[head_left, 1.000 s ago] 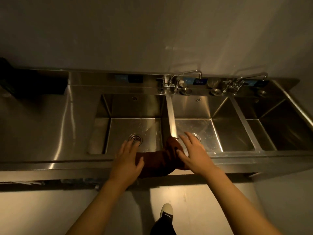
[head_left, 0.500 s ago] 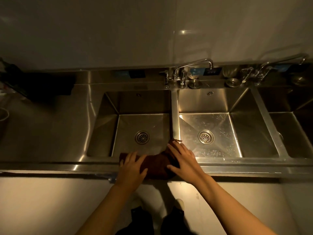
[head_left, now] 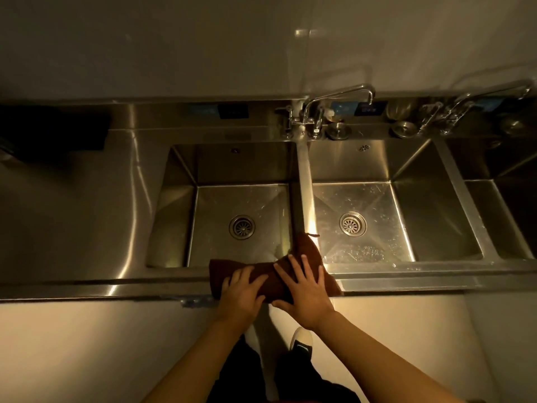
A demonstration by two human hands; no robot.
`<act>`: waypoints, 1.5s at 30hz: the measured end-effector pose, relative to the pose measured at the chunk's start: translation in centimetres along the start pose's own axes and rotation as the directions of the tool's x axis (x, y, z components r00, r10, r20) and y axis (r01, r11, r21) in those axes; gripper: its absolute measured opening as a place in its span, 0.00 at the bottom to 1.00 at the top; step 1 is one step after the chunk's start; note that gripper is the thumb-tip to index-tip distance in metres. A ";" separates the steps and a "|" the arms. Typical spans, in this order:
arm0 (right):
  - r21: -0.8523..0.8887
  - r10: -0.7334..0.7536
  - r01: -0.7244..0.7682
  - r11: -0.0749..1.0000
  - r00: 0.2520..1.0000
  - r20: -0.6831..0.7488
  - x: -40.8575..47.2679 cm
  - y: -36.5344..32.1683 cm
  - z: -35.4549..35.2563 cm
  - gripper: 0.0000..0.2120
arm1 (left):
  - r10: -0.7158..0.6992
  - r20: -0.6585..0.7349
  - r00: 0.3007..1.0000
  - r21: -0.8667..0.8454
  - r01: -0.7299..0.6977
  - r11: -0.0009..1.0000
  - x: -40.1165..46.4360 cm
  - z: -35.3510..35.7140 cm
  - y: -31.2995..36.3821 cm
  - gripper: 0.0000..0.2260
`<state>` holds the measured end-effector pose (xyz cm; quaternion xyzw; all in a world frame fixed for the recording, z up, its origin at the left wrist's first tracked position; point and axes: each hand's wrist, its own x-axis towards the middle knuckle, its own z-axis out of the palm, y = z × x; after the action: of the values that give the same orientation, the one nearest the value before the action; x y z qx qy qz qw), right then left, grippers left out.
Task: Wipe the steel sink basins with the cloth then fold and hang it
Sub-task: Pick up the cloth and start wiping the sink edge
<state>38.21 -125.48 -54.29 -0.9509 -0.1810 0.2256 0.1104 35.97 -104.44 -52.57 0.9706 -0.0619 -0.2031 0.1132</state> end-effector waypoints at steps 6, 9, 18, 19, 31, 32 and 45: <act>0.045 0.045 -0.044 0.998 0.999 -0.014 1.8 -3.8 0.9 0.44 | 0.016 -0.098 0.995 -0.402 -0.054 0.914 -0.7 0.0 -3.9 0.20; 0.059 0.028 -0.026 0.998 0.999 -0.034 2.6 -6.3 1.6 0.45 | -0.154 -0.101 0.983 -0.725 0.033 0.688 -1.1 -0.6 -5.7 0.18; 0.008 -0.008 0.008 1.000 1.000 -0.025 6.0 -14.5 3.3 0.42 | -0.249 -0.148 0.957 -0.752 0.054 0.657 -2.7 -4.6 -13.8 0.15; -0.008 -0.012 0.012 1.000 1.000 -0.016 6.4 -15.4 3.5 0.41 | -0.207 -0.193 0.959 -0.652 0.032 0.758 -3.1 -4.7 -15.3 0.16; -0.146 -0.274 0.278 0.949 0.960 0.051 11.6 -23.0 4.2 0.35 | -0.272 -0.178 0.946 -0.562 0.130 0.817 -7.9 -4.0 -24.6 0.22; -0.164 -0.298 0.304 0.938 0.953 0.060 11.8 -23.2 4.2 0.34 | -0.290 -0.181 0.940 -0.604 0.126 0.787 -8.2 -4.1 -24.5 0.22; -0.195 -0.378 0.381 0.904 0.924 0.059 8.0 -13.8 3.4 0.33 | -0.232 -0.182 0.956 -0.519 0.107 0.848 -4.3 -5.1 -18.9 0.22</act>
<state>39.27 -109.34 -56.34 -0.9015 -0.3856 0.1894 0.0531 35.52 -84.47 -50.99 0.9260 0.0940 -0.1039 0.3506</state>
